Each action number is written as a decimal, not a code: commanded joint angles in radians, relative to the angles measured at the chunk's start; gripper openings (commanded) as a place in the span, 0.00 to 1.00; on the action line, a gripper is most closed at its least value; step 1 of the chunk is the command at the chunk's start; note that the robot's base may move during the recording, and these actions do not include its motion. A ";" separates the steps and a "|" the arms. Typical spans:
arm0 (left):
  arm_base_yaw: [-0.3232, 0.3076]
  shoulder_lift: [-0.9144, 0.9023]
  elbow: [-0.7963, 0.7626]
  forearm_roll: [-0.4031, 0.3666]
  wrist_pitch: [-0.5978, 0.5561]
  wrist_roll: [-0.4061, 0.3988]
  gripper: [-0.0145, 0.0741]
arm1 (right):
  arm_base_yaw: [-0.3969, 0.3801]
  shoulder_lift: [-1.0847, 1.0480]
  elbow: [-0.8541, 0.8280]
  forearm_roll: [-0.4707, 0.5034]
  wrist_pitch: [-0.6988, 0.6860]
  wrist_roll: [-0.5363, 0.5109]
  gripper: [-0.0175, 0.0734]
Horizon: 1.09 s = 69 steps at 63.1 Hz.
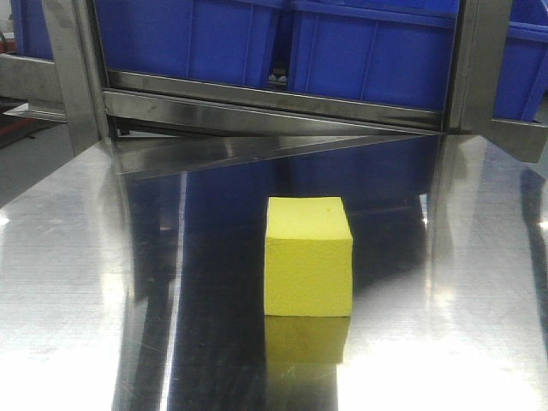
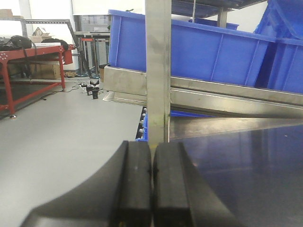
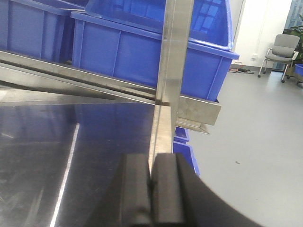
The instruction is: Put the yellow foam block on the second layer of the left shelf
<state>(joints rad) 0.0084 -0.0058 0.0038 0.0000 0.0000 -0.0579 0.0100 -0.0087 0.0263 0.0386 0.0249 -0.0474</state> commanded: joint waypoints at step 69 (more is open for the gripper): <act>0.002 -0.020 0.027 -0.006 -0.082 -0.003 0.30 | -0.005 0.019 -0.156 -0.006 0.113 0.002 0.22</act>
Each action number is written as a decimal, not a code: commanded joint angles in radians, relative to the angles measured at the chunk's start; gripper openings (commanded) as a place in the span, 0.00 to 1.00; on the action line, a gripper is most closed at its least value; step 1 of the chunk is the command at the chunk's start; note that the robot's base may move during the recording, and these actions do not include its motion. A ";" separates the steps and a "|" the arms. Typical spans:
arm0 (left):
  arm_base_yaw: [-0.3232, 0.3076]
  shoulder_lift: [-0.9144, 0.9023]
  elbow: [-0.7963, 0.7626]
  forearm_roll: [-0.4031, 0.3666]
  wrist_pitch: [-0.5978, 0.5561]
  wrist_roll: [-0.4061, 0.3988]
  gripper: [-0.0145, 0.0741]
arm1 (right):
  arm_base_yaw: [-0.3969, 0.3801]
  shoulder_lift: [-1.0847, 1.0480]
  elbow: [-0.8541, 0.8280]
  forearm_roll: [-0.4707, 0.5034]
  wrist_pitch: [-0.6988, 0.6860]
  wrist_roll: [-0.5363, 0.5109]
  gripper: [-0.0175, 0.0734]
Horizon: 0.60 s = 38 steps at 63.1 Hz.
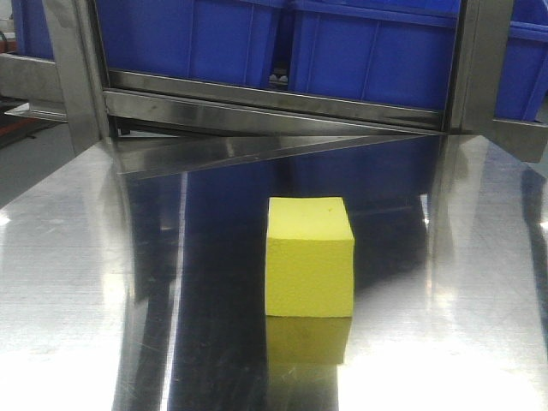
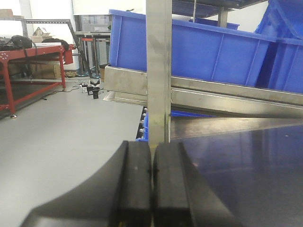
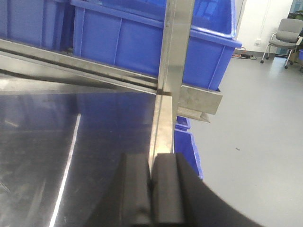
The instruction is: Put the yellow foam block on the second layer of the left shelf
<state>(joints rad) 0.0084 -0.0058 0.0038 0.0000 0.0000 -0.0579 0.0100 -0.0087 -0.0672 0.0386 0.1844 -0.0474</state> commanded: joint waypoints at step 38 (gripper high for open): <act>0.002 -0.020 0.027 -0.006 -0.082 -0.003 0.30 | -0.004 0.429 -0.335 -0.011 -0.068 0.023 0.22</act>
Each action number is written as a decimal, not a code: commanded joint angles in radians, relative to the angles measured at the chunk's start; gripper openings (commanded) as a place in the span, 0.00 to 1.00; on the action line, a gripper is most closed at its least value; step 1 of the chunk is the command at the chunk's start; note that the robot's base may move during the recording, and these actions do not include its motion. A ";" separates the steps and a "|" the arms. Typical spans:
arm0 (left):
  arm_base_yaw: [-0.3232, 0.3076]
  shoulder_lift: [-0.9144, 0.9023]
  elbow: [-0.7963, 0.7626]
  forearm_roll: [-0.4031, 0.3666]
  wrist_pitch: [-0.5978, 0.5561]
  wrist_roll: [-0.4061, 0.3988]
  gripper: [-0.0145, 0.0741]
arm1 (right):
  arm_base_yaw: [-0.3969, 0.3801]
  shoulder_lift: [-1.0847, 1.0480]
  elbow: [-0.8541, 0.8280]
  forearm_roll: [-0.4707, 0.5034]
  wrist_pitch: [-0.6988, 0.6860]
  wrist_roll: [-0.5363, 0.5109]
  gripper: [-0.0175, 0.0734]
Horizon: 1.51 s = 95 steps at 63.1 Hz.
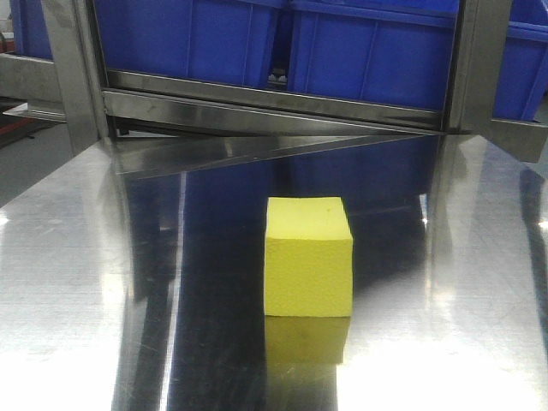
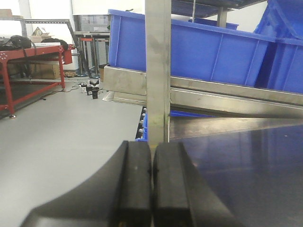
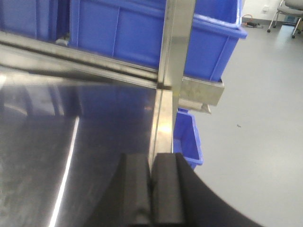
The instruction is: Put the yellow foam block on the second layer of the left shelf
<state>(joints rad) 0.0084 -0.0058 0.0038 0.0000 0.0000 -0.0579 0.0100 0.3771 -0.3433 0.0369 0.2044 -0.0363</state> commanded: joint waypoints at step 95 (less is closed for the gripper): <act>0.002 -0.020 0.027 -0.006 -0.082 -0.003 0.30 | 0.745 1.119 -0.906 -0.208 0.813 0.915 0.85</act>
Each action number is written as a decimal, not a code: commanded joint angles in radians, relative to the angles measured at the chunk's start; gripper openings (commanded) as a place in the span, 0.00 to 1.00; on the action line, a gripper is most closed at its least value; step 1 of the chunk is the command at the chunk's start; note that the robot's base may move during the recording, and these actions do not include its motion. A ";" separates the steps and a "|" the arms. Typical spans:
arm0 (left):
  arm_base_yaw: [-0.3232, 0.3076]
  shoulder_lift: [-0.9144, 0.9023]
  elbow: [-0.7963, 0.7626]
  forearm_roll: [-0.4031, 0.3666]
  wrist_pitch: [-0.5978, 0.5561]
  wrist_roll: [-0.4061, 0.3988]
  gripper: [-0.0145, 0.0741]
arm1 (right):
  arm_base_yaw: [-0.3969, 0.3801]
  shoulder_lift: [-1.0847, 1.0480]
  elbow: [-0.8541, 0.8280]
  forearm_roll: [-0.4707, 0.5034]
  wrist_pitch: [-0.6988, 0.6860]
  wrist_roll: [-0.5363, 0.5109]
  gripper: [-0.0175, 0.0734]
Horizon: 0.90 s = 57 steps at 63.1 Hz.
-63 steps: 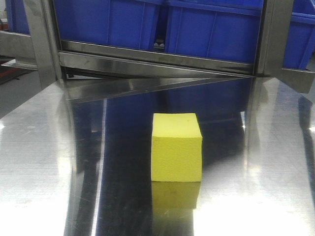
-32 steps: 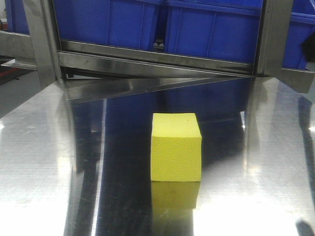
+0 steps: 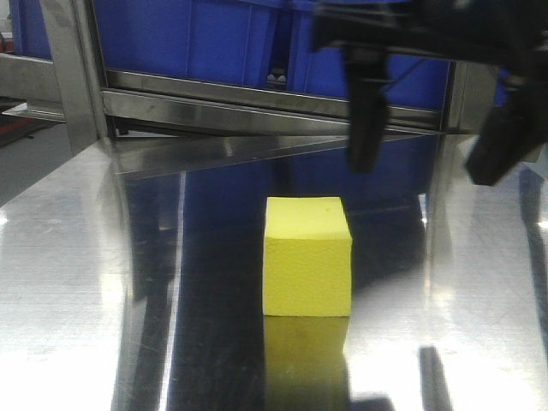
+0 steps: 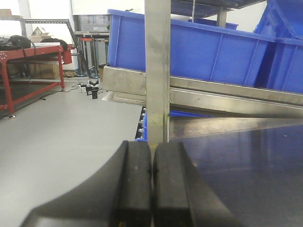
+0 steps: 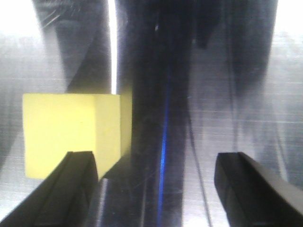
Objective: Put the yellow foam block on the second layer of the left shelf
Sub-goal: 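Lower the right gripper over the yellow foam cube and close it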
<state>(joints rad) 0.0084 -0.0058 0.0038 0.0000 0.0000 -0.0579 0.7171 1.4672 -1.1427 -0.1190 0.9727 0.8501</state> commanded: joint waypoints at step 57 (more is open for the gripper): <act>0.002 -0.020 0.027 -0.006 -0.082 -0.003 0.30 | 0.137 0.190 -0.247 -0.097 0.028 0.076 0.85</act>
<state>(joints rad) 0.0084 -0.0058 0.0038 0.0000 0.0000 -0.0579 0.8547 1.7007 -1.3725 -0.1826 1.0264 0.9134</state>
